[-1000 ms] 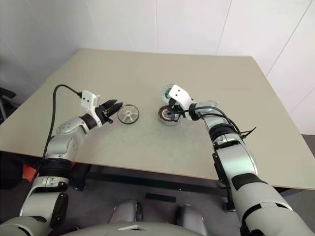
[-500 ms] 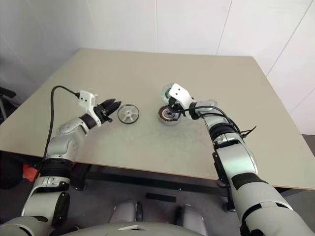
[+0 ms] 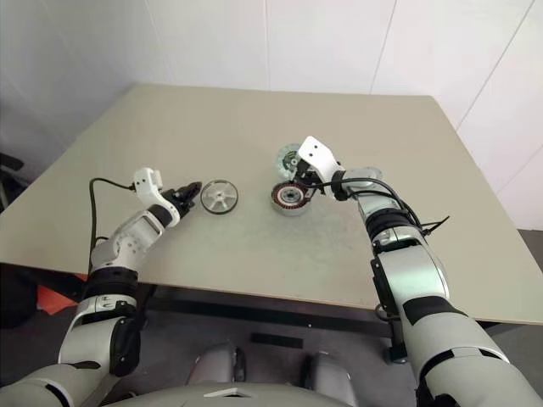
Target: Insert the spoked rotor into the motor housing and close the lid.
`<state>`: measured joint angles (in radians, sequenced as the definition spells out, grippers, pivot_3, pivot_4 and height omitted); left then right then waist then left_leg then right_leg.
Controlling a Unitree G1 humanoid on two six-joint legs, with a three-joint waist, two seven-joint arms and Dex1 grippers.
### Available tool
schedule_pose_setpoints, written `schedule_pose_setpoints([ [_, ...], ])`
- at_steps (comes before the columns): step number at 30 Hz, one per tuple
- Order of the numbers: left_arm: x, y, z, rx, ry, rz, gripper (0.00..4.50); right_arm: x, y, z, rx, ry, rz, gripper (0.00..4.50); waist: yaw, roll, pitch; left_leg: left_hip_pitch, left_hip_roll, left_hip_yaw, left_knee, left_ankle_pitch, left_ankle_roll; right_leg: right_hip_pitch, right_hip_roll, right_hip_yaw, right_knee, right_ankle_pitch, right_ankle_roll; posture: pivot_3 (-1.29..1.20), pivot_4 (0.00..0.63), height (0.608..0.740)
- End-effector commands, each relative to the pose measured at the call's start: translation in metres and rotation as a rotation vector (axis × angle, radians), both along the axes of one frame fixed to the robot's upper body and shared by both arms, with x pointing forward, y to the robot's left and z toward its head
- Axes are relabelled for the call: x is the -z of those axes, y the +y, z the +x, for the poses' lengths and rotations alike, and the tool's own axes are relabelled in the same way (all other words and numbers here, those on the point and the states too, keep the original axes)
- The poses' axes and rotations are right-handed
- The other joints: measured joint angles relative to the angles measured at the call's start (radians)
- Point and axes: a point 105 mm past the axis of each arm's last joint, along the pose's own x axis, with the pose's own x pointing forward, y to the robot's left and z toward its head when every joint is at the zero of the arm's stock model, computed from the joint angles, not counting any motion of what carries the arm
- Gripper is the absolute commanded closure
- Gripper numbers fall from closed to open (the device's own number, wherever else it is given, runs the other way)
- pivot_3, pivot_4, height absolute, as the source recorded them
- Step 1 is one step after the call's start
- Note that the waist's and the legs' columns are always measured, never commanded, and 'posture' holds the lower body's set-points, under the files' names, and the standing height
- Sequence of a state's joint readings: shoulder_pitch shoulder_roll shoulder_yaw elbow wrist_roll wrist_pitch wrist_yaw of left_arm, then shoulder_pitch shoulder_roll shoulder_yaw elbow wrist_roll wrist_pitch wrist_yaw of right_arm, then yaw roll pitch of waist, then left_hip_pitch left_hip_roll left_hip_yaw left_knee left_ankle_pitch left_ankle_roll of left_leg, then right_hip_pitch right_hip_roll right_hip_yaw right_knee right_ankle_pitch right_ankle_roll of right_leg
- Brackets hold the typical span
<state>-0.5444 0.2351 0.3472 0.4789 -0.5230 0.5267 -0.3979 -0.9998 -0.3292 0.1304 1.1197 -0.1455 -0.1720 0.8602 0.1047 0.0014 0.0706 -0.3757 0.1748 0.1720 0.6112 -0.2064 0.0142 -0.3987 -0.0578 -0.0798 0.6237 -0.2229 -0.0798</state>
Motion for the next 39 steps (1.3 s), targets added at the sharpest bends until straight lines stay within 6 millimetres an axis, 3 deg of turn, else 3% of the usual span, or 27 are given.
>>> schedule_pose_setpoints([
  [1, -0.021, -0.001, 0.003, 0.009, -0.038, -0.022, 2.81, -0.022, 0.002, 0.005, -0.010, -0.074, 0.023, 4.47, -0.004, 0.000, 0.000, 0.000, 0.000, 0.000, 0.000, 0.000, 0.000, 0.000, 0.000, 0.000, 0.000, 0.000, 0.000, 0.00, 0.000, 0.740],
  [12, 0.005, 0.009, -0.005, -0.005, 0.081, 0.034, 2.81, -0.024, -0.001, 0.006, 0.002, -0.082, 0.023, 4.47, -0.007, 0.000, 0.000, 0.000, 0.000, 0.000, 0.000, 0.000, 0.000, 0.000, 0.000, 0.000, 0.000, 0.000, 0.000, 0.00, 0.000, 0.740],
  [19, 0.019, -0.007, -0.012, 0.064, 0.122, 0.007, 2.81, -0.026, 0.002, 0.006, -0.011, -0.090, 0.022, 4.47, -0.006, 0.000, 0.000, 0.000, 0.000, 0.000, 0.000, 0.000, 0.000, 0.000, 0.000, 0.000, 0.000, 0.000, 0.000, 0.00, 0.000, 0.740],
  [28, -0.002, -0.028, -0.018, 0.165, 0.034, -0.122, 2.81, -0.026, 0.002, 0.005, -0.015, -0.097, 0.014, 4.47, -0.004, 0.000, 0.000, -0.001, -0.001, 0.000, 0.000, 0.000, 0.001, 0.000, 0.000, 0.000, -0.001, 0.000, 0.000, 0.00, 0.000, 0.740],
  [39, 0.003, -0.027, -0.019, 0.163, 0.062, -0.107, 2.81, -0.035, -0.002, 0.009, 0.002, -0.128, 0.021, 4.47, -0.008, 0.000, 0.000, 0.000, 0.000, 0.000, 0.000, 0.000, 0.001, 0.000, 0.000, 0.000, -0.001, 0.000, 0.000, 0.00, 0.000, 0.740],
])
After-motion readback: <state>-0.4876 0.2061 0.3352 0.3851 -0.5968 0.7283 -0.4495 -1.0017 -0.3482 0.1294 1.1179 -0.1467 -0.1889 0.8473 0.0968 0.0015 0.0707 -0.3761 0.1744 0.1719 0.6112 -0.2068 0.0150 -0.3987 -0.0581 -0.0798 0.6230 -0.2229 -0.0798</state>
